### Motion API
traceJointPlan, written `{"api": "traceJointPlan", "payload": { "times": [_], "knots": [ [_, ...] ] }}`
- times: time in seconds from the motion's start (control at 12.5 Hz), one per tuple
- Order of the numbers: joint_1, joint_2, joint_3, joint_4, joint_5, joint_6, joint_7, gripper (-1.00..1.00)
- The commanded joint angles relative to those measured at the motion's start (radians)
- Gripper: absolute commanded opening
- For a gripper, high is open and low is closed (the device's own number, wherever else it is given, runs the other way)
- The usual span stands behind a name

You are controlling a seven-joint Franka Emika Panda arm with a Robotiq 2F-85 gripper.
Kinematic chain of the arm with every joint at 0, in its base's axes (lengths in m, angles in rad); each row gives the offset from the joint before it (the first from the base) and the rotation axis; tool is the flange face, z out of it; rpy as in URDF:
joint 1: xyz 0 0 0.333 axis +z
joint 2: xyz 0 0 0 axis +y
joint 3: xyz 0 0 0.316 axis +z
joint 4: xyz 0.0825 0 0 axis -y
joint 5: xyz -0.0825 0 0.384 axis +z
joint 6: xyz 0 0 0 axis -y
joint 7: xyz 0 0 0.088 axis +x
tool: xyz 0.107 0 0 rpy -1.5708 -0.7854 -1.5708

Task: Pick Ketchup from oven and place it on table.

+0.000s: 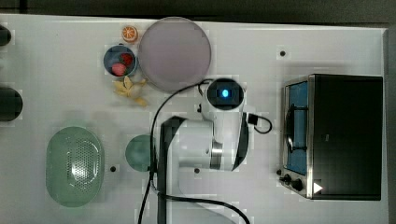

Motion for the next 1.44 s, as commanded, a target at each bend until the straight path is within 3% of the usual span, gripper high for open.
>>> {"api": "traceJointPlan", "payload": {
  "times": [0.08,0.16,0.24,0.56,0.8,0.96,1.44],
  "knots": [
    [0.01,0.064,0.044,0.043,0.005,0.135,0.023,0.25],
    [0.011,0.067,0.051,0.046,0.007,0.16,0.023,0.76],
    [0.011,0.053,0.052,0.049,0.007,0.16,0.023,1.0],
    [0.01,-0.069,0.05,0.093,0.007,0.045,0.033,1.0],
    [0.009,-0.172,0.05,0.235,0.006,-0.225,0.033,1.0],
    [0.009,-0.211,0.049,0.435,0.004,-0.419,0.033,1.0],
    [0.007,-0.211,0.047,0.655,0.001,-0.682,0.033,1.0]
  ]
}}
